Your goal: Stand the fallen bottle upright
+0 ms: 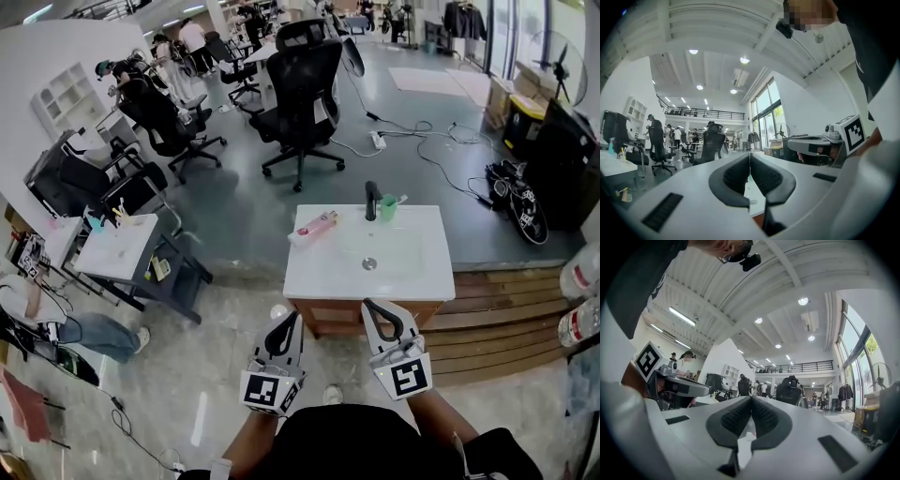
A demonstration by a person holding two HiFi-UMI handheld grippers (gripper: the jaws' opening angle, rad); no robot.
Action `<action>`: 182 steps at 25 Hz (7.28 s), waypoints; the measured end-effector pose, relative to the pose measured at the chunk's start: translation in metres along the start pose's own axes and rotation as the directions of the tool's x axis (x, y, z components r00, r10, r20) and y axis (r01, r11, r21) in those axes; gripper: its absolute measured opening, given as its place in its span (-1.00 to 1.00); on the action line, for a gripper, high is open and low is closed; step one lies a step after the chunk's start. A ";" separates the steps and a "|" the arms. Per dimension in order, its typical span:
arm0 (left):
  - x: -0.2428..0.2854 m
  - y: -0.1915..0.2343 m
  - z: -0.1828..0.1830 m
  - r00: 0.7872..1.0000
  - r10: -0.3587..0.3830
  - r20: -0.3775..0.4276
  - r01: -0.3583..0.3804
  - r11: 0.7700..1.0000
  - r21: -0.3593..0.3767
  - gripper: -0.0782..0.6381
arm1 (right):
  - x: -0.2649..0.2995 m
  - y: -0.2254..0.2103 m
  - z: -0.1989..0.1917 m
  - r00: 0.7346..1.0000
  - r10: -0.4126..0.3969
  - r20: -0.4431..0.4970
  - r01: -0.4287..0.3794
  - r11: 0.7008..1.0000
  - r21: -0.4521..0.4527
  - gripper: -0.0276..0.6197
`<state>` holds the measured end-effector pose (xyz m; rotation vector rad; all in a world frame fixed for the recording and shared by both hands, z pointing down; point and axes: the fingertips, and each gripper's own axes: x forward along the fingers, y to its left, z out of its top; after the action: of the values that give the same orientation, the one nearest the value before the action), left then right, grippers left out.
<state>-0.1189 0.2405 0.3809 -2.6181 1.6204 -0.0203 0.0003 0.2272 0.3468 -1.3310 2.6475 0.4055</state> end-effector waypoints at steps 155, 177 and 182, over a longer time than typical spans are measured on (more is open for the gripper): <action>0.500 0.260 -0.305 0.722 -0.204 -0.661 0.271 0.963 -0.001 0.12 | 0.339 -0.226 -0.286 0.925 0.164 -0.342 -0.125 0.983 0.135 -0.87; 0.511 0.299 -0.218 0.961 0.036 -0.274 -0.061 0.995 -0.082 0.12 | 0.340 -0.219 -0.300 0.897 0.223 -0.383 -0.191 0.974 0.121 -0.87; 0.527 0.306 -0.207 0.975 0.116 -0.188 -0.126 0.991 -0.043 0.12 | 0.345 -0.215 -0.296 0.921 0.201 -0.335 -0.156 0.975 0.156 -0.87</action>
<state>-0.1658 -0.3765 0.5573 -2.6212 1.8625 -0.2226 -0.0360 -0.2484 0.5043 -1.2229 3.0387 0.0159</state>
